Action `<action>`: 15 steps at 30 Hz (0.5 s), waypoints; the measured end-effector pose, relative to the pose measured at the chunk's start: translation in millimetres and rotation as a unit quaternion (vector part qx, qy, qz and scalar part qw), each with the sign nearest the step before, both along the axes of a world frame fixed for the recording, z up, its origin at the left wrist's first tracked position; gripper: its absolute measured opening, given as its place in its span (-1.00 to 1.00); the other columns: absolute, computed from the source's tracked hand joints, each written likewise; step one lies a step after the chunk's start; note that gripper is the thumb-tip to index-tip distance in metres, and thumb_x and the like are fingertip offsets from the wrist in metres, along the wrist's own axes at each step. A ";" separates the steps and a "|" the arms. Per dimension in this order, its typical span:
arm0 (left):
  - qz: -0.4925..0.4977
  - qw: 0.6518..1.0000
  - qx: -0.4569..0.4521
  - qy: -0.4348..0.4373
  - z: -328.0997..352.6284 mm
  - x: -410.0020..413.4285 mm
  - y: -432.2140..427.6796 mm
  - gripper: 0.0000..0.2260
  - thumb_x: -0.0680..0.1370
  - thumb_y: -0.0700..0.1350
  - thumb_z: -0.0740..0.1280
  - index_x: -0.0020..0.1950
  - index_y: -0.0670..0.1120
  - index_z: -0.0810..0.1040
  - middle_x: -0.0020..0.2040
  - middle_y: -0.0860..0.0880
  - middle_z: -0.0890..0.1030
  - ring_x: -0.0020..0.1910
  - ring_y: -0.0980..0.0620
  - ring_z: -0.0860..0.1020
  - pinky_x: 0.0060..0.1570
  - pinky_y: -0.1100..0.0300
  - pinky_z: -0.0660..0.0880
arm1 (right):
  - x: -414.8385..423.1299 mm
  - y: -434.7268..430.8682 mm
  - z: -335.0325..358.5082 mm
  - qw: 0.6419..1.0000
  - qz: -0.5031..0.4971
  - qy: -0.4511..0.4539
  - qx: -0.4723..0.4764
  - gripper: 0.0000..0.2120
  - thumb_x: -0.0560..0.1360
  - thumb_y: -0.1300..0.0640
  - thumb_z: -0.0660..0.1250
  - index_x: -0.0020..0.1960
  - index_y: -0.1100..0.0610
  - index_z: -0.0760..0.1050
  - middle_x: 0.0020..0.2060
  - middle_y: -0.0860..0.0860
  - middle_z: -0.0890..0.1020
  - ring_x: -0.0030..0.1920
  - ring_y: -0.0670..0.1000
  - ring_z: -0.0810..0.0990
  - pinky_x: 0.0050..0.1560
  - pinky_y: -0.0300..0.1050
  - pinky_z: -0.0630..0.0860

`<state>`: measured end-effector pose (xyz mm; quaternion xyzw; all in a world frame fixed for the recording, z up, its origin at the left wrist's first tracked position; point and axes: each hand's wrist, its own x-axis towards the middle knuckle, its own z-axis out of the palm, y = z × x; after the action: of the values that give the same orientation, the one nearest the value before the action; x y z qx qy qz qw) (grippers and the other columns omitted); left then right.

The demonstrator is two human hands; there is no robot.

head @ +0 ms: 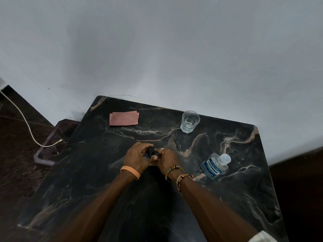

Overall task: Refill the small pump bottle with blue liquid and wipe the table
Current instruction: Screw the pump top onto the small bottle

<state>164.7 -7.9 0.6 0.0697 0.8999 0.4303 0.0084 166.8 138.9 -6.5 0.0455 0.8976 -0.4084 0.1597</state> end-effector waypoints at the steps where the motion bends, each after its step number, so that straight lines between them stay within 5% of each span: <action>1: 0.001 1.000 0.000 0.001 0.7 -0.2 0.4 -0.61 0.31 -0.09 0.59 0.10 0.00 0.62 -0.04 0.07 0.56 -0.09 0.17 0.56 0.00 0.20 0.57 | 0.2 -0.3 1.5 1.000 -0.006 -0.003 -0.018 -0.73 0.36 0.10 0.51 0.05 -0.01 0.63 -0.16 -0.07 0.66 -0.14 -0.10 0.58 -0.22 -0.31 0.45; 7: -0.017 0.999 0.018 -0.023 2.4 -1.4 -5.1 -0.58 0.30 -0.08 0.59 0.11 0.00 0.59 0.02 0.06 0.57 -0.02 0.15 0.56 0.02 0.24 0.55 | 1.5 0.1 4.1 1.000 0.003 0.000 -0.009 -0.67 0.37 0.14 0.51 0.13 0.00 0.61 -0.13 -0.07 0.64 -0.13 -0.11 0.57 -0.18 -0.28 0.44; 11: -0.030 0.999 -0.030 -0.008 4.5 -3.0 -3.2 -0.70 0.32 -0.03 0.58 0.00 0.07 0.61 -0.13 0.18 0.49 -0.13 0.29 0.44 -0.07 0.29 0.48 | 0.1 0.6 5.7 1.000 0.011 -0.009 -0.015 -0.62 0.35 0.09 0.53 0.16 0.04 0.60 -0.07 -0.01 0.66 -0.08 -0.07 0.59 -0.20 -0.35 0.43; 15: -0.012 1.000 0.001 -0.016 0.4 -3.7 -3.9 -0.63 0.30 -0.12 0.59 0.06 0.04 0.64 -0.08 0.13 0.55 -0.12 0.26 0.52 -0.02 0.28 0.54 | -0.1 1.0 5.2 1.000 0.007 0.001 -0.010 -0.67 0.32 0.09 0.54 0.07 -0.01 0.62 -0.27 -0.19 0.59 -0.25 -0.20 0.54 -0.38 -0.49 0.31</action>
<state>161.1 -11.9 0.9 0.0741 0.8981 0.4326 0.0276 166.7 140.0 -1.3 0.0373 0.8938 -0.4165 0.1618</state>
